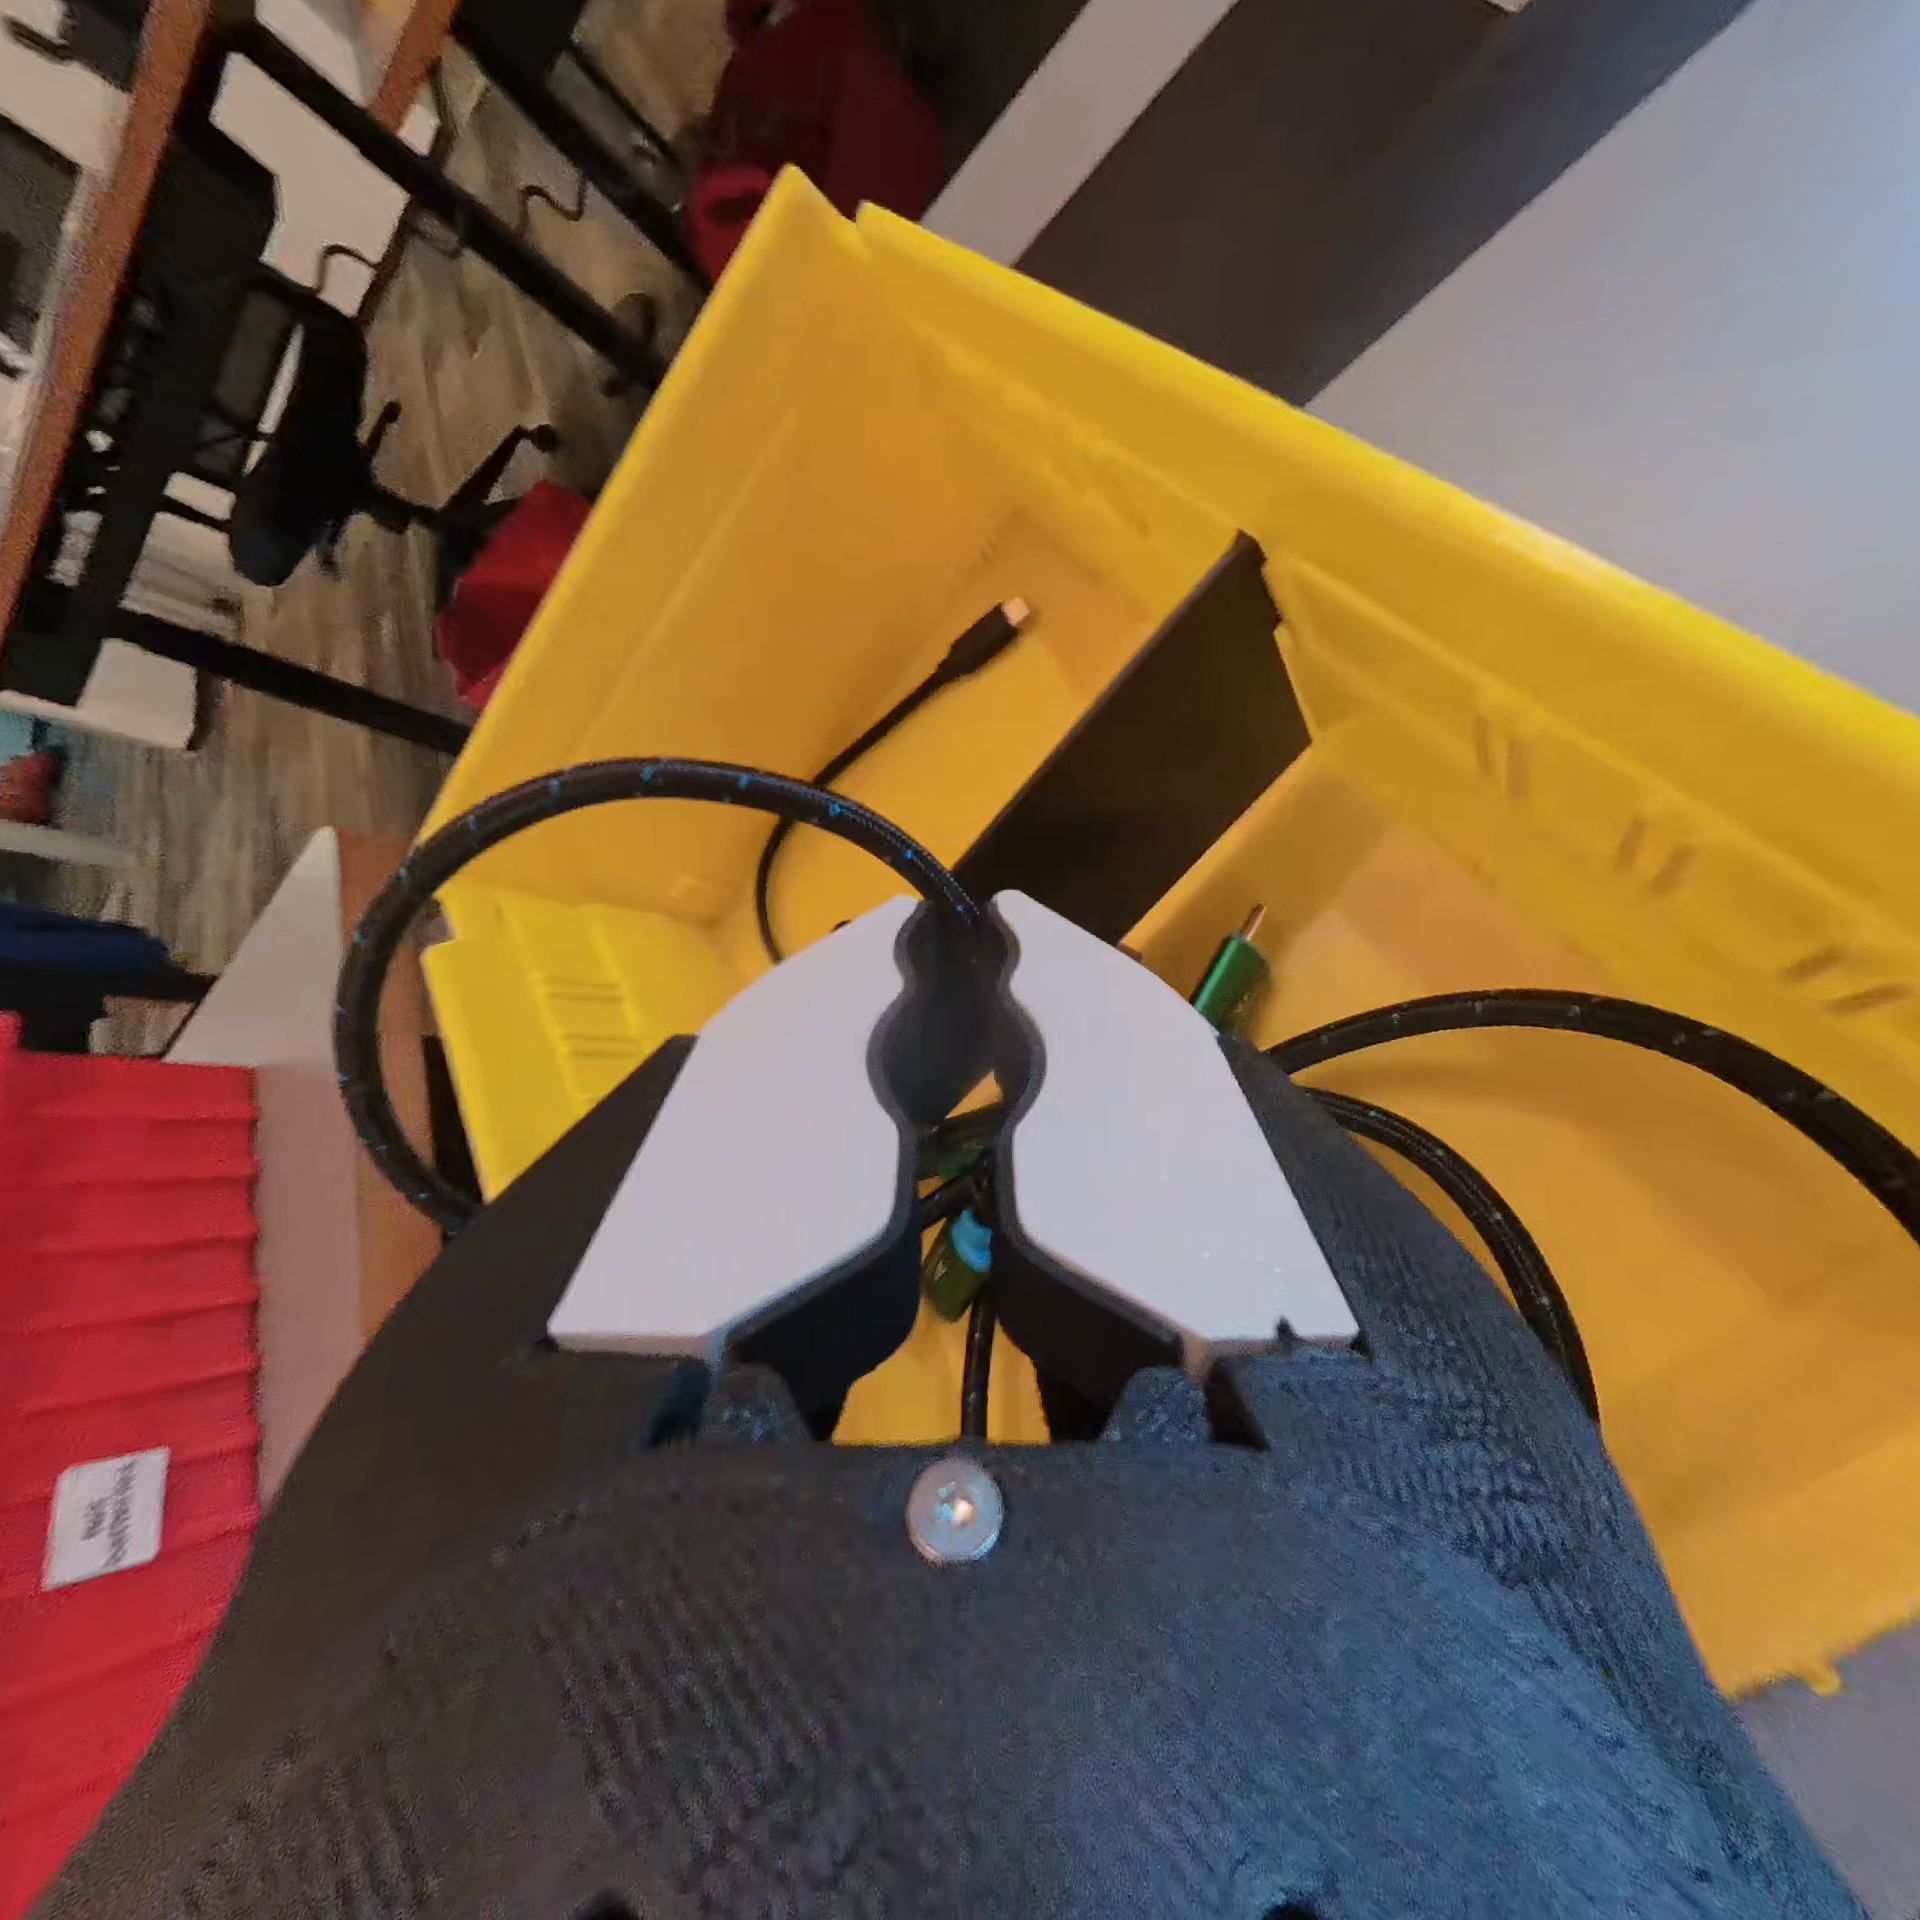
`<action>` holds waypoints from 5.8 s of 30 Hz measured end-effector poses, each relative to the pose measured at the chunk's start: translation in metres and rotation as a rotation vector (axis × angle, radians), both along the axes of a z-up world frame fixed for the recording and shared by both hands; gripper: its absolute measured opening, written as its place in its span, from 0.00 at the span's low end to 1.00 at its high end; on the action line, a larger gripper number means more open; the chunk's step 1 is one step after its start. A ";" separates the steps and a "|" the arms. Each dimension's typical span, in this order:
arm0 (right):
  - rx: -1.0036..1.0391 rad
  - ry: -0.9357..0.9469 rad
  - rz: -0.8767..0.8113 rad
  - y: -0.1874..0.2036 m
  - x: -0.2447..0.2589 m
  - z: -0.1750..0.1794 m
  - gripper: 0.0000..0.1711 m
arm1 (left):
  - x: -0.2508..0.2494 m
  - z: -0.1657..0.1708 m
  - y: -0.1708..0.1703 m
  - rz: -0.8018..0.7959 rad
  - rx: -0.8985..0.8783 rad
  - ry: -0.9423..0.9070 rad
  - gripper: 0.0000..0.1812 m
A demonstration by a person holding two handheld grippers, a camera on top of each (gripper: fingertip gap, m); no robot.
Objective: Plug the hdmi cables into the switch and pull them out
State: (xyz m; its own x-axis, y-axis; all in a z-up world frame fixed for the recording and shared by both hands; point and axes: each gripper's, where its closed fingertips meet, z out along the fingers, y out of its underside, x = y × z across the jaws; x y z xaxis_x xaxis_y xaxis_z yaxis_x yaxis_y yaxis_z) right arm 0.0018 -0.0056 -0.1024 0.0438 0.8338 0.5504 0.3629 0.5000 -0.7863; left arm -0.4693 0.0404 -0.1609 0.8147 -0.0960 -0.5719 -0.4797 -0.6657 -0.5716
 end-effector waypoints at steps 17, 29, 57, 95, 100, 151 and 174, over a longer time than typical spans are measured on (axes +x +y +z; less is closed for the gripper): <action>-0.003 0.061 -0.025 0.003 0.006 0.013 0.13 | 0.284 0.145 -0.084 -0.883 0.458 -0.687 0.00; -0.049 0.077 -0.072 0.022 0.016 0.011 0.13 | 0.384 -0.022 -0.086 -1.038 -0.027 -0.419 0.10; -0.119 0.141 -0.116 0.037 0.030 0.018 0.13 | 0.398 -0.050 -0.126 -1.048 -0.438 -0.231 0.15; 0.237 -0.050 -0.002 0.008 0.000 -0.025 0.13 | 0.368 0.012 -0.084 -0.870 0.018 -0.473 0.04; 0.417 -0.146 -0.008 0.005 -0.010 -0.042 0.13 | 0.377 -0.003 -0.095 -0.906 -0.084 -0.471 0.04; 0.779 -0.224 0.111 -0.030 -0.037 -0.071 0.14 | 0.382 -0.040 -0.104 -0.743 -0.373 -0.804 0.06; 0.949 -0.174 0.113 -0.042 -0.042 -0.069 0.14 | 0.375 -0.036 -0.113 -0.746 -0.482 -1.111 0.06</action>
State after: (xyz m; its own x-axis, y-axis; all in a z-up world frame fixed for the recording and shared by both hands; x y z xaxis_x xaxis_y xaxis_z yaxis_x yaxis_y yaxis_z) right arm -0.0405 -0.0472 -0.1711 -0.1551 0.0337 0.9873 0.3465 0.9378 0.0224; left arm -0.0940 -0.0726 -0.1967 0.4837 -0.6943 0.5329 -0.2584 -0.6950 -0.6710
